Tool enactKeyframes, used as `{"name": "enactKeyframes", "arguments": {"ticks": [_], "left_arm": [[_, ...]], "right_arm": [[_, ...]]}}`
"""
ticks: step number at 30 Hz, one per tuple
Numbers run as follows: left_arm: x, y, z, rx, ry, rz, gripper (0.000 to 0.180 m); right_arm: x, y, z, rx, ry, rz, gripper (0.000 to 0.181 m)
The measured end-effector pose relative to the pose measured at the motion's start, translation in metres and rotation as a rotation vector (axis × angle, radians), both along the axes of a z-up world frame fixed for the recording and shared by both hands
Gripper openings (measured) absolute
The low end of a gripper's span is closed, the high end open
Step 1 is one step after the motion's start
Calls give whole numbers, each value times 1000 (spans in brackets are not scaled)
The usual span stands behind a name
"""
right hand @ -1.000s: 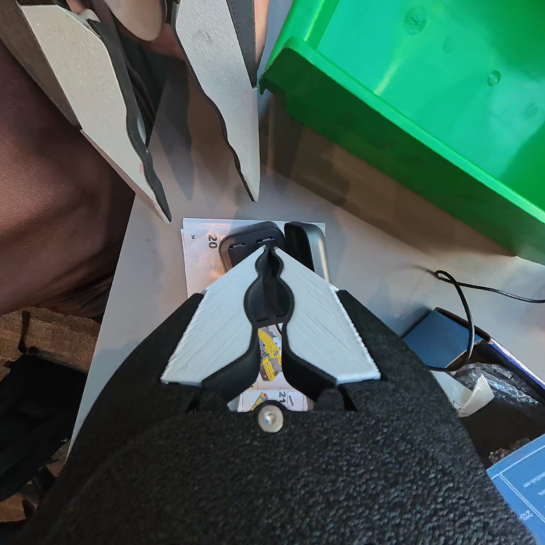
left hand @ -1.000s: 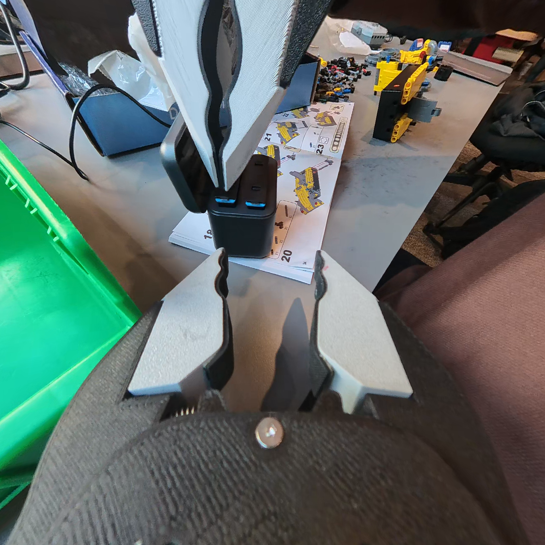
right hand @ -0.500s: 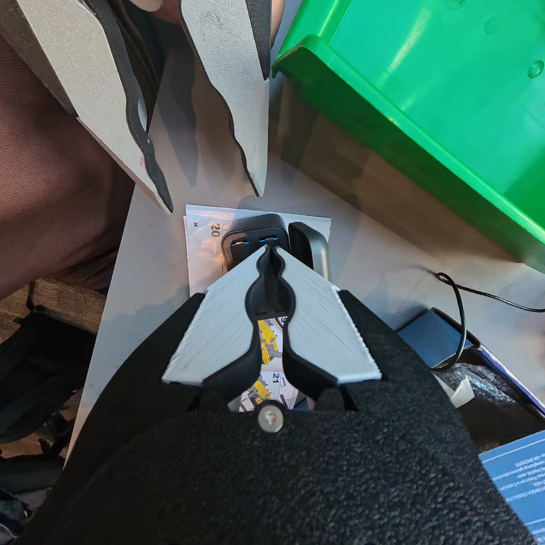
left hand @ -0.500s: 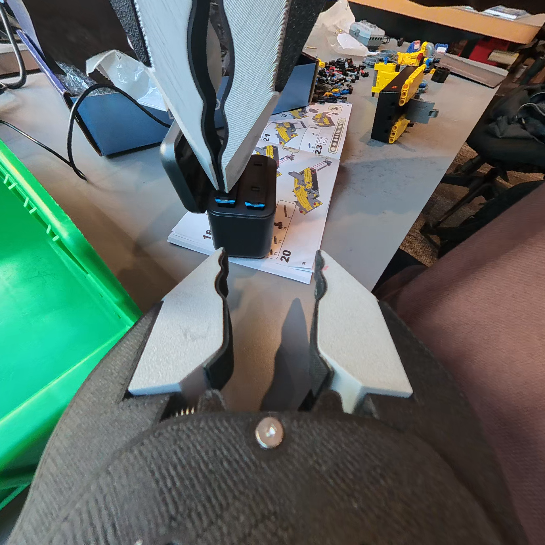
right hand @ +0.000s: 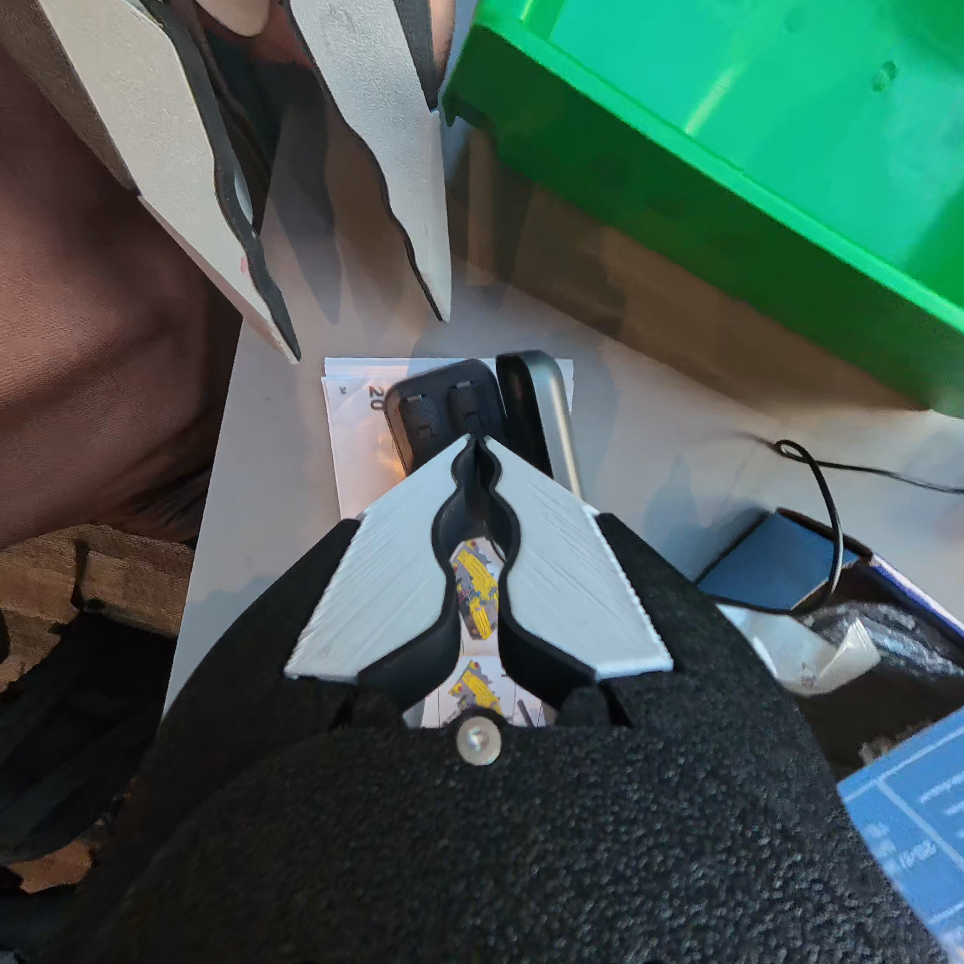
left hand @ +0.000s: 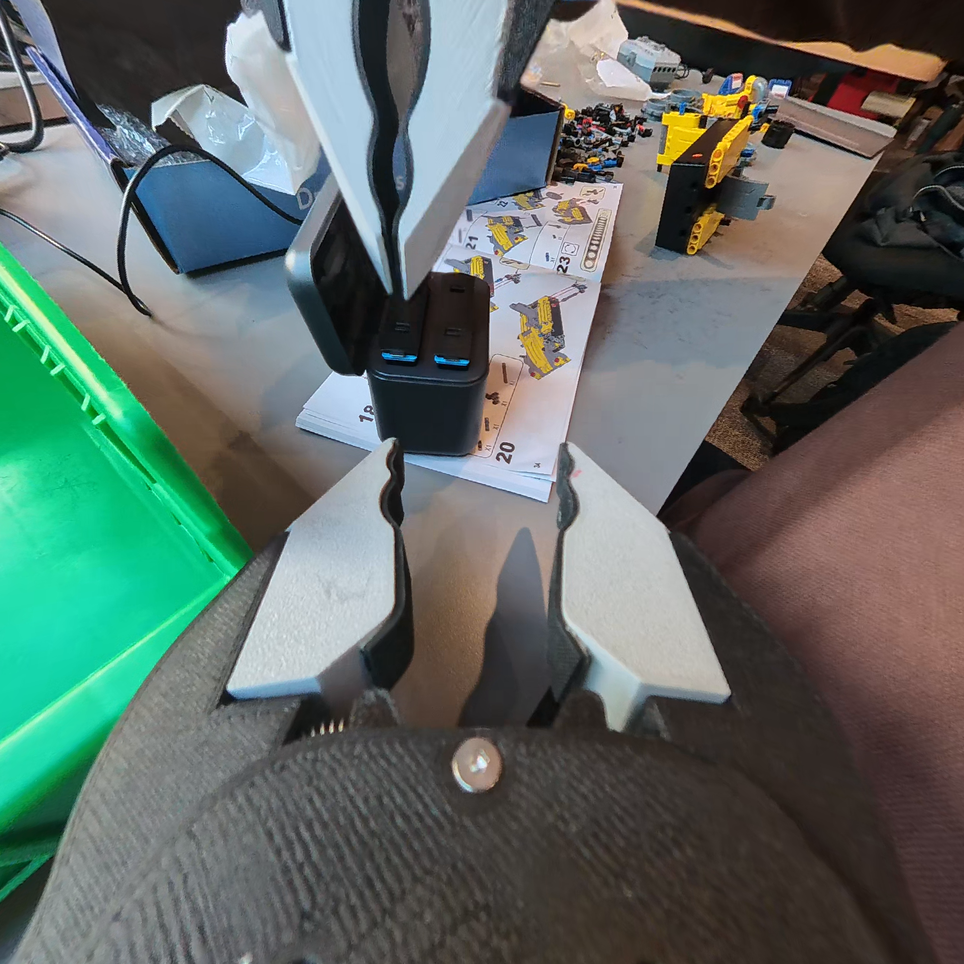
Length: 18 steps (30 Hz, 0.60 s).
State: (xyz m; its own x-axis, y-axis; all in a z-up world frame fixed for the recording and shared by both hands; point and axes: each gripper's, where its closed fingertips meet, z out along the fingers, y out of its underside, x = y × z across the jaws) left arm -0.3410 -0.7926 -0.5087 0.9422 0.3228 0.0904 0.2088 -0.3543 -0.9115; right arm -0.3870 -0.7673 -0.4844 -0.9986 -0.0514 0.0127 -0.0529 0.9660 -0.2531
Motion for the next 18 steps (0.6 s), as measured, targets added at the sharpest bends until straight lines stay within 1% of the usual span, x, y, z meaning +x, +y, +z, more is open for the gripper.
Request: {"name": "enactKeyframes", "arguments": {"ticks": [10,15,18], "left_arm": [[-1,0,-2,-13,5,6,58],[-1,0,-2,-15,4,7,58],[-1,1,-2,-20,5,12,58]], "right_arm": [[-4,19,-9,81,45,4,0],[-3,20,-10,75,51,34,0],[-3,19,-10,69,70,4,0]]}}
